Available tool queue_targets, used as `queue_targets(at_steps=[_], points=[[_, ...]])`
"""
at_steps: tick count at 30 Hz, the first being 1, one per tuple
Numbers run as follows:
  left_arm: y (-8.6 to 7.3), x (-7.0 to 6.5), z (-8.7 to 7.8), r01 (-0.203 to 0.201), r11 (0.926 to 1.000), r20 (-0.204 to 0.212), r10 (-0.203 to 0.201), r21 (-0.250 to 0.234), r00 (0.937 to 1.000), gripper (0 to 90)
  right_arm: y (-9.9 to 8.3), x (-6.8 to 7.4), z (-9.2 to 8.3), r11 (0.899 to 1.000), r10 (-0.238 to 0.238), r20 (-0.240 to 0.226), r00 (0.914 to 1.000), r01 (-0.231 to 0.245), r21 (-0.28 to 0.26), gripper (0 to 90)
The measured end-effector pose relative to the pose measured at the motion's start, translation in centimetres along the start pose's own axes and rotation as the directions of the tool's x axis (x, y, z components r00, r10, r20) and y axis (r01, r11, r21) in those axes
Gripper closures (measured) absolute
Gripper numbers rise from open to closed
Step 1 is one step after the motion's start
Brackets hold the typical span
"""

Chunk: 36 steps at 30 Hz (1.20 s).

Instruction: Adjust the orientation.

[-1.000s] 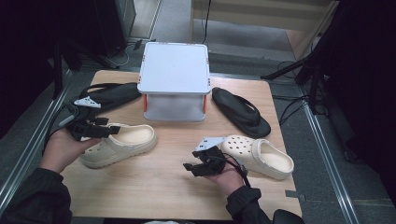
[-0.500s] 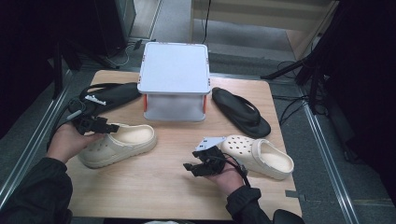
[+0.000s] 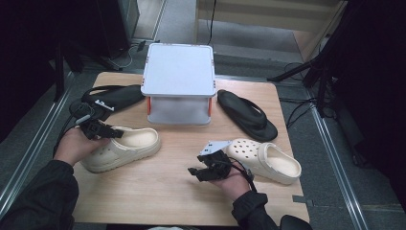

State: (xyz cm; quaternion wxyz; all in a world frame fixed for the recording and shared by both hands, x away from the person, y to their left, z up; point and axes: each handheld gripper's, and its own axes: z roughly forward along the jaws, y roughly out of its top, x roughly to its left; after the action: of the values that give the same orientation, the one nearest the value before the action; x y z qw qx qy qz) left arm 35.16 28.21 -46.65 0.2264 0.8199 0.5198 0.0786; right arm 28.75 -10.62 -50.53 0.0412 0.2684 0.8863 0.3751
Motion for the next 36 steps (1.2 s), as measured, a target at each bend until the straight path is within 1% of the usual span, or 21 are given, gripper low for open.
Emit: queue_targets(at_steps=[1,2,3,4,7,10,11,12,13,15,18,19,21,24,28,30,31,32,34,35,36], points=[[0.1,-0.1,0.1,-0.009,0.9999,-0.004,0.009,0.011,1.0000,59.9,0.0,0.0,0.0,1.000,0.000,0.000,1.0000,0.000,0.000,41.6],[0.1,-0.1,0.1,-0.009,0.9999,-0.004,0.009,0.011,1.0000,60.9,0.0,0.0,0.0,1.000,0.000,0.000,1.0000,0.000,0.000,41.6],[0.2,-0.1,0.1,-0.020,0.9998,-0.004,0.020,0.009,0.9998,60.9,0.0,0.0,0.0,1.000,-0.001,0.000,1.0000,0.001,0.000,41.6],[0.2,-0.1,0.2,-0.026,0.9996,-0.011,0.026,0.008,0.9996,62.2,0.0,0.1,0.0,1.000,-0.001,0.000,1.0000,0.001,0.001,41.6],[0.2,-0.2,0.1,-0.046,0.9989,-0.011,0.046,0.008,0.9989,66.0,0.0,0.1,0.0,1.000,-0.001,0.002,1.0000,0.001,0.000,41.6],[0.3,-0.3,0.1,-0.044,0.9990,-0.007,0.044,0.011,0.9990,68.8,0.0,0.0,0.0,1.000,-0.002,0.003,1.0000,0.002,0.001,41.5],[0.4,-0.3,0.0,-0.054,0.9985,-0.014,0.054,0.014,0.9985,69.9,0.0,0.0,0.0,1.000,-0.002,0.003,1.0000,0.002,0.001,41.6],[0.4,-0.3,-0.1,-0.059,0.9980,-0.011,0.060,0.020,0.9982,70.8,0.0,0.0,0.0,1.000,-0.003,0.003,1.0000,0.003,0.000,41.5],[0.5,-0.2,-0.2,-0.048,0.9985,-0.001,0.048,0.024,0.9988,71.5,0.0,0.0,0.0,1.000,-0.002,0.003,1.0000,0.002,0.000,41.5],[0.5,-0.1,-0.3,-0.049,0.9985,-0.003,0.049,0.023,0.9988,73.3,0.0,0.0,0.0,1.000,0.001,0.002,1.0000,-0.001,0.000,41.5],[0.6,0.0,-0.7,-0.061,0.9975,-0.027,0.062,0.034,0.9977,75.0,0.1,0.0,0.0,1.000,0.003,0.002,1.0000,-0.003,0.001,41.5],[0.5,0.0,-0.9,-0.067,0.9970,-0.023,0.068,0.038,0.9974,76.0,0.1,0.0,0.0,1.000,0.002,0.002,1.0000,-0.002,0.000,41.5],[0.4,0.1,-1.2,-0.067,0.9968,-0.016,0.067,0.043,0.9976,76.5,0.1,0.0,0.0,1.000,0.002,0.002,1.0000,-0.002,0.000,41.5],[0.1,0.1,-1.7,-0.069,0.9968,-0.015,0.069,0.039,0.9975,77.3,0.1,0.0,0.0,1.000,0.004,0.002,1.0000,-0.004,0.001,41.5],[-0.3,0.1,-3.1,-0.066,0.9978,0.009,0.066,0.007,0.9978,77.3,0.1,-0.1,-0.1,1.000,0.005,0.000,1.0000,-0.005,-0.003,41.4],[-0.1,-0.5,-4.2,-0.090,0.9960,-0.001,0.090,-0.002,0.9960,77.4,0.2,-0.1,-0.1,1.000,0.005,-0.001,1.0000,-0.005,-0.008,41.3],[0.2,-0.9,-4.7,-0.103,0.9946,0.001,0.103,-0.006,0.9946,77.4,0.2,-0.1,-0.1,1.000,0.004,-0.001,1.0000,-0.004,-0.010,41.3],[0.2,-0.9,-4.7,-0.103,0.9946,0.001,0.103,-0.006,0.9946,77.3,0.2,-0.1,-0.1,1.000,0.004,-0.001,1.0000,-0.004,-0.010,41.3],[0.7,-1.8,-5.4,-0.128,0.9916,0.005,0.128,-0.020,0.9918,77.3,0.2,-0.2,-0.2,1.000,0.004,0.001,1.0000,-0.004,-0.014,41.3],[1.1,-2.8,-5.8,-0.147,0.9886,0.003,0.147,-0.034,0.9891,77.3,0.2,-0.2,-0.2,1.000,0.008,0.003,1.0000,-0.008,-0.016,41.4],[1.1,-2.8,-5.8,-0.147,0.9886,0.003,0.147,-0.034,0.9891,77.3,0.2,-0.2,-0.2,1.000,0.008,0.003,1.0000,-0.008,-0.016,41.4]])
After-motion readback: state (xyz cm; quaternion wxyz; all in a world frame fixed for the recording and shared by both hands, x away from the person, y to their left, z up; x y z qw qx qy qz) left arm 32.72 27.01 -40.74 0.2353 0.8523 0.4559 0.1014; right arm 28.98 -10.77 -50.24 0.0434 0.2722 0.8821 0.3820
